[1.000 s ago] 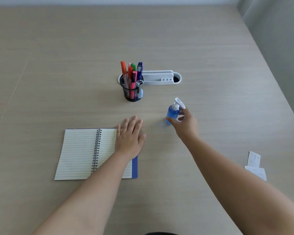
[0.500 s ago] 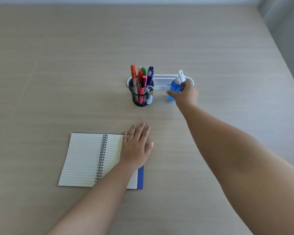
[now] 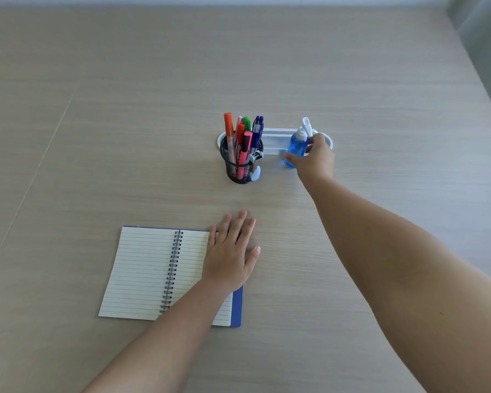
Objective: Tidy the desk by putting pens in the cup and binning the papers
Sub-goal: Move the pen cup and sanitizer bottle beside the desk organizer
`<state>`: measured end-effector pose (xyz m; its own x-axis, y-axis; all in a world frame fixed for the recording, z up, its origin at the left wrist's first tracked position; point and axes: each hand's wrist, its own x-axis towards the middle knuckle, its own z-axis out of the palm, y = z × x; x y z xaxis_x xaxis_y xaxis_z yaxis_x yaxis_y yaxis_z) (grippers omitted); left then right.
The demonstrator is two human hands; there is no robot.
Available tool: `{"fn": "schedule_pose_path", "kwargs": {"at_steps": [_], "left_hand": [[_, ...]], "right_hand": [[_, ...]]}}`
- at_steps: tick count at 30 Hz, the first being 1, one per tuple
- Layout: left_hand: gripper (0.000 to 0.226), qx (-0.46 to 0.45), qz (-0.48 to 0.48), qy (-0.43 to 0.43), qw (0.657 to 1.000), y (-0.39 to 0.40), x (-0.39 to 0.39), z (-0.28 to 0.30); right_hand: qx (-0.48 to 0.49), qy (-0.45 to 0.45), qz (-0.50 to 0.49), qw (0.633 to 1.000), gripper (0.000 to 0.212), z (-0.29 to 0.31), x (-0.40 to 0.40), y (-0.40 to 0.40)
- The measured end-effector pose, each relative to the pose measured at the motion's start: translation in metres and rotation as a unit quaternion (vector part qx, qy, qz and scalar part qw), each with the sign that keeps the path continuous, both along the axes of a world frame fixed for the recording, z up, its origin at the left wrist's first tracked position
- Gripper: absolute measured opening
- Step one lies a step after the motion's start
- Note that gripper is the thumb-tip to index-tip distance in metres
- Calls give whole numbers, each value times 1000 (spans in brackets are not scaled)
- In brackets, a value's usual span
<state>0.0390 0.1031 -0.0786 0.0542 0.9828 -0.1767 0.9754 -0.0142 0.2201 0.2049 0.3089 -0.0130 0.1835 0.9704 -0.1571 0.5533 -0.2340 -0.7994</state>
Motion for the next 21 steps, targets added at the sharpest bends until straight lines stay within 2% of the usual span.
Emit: {"fn": "schedule_pose_path", "kwargs": {"at_steps": [11,17,21], "left_hand": [[63,-9,3,-6,1000,0,1,2],[64,-22,0,5,1000,1,1,4],[63,-38,20,-3,999,4,8,13]], "right_hand": [[1,-13,-7,1000,50,-3,-2,2],[-18,56,-37,998,76,-3,12,-21],[-57,55,-58,995,76,-11,40,-62]]}}
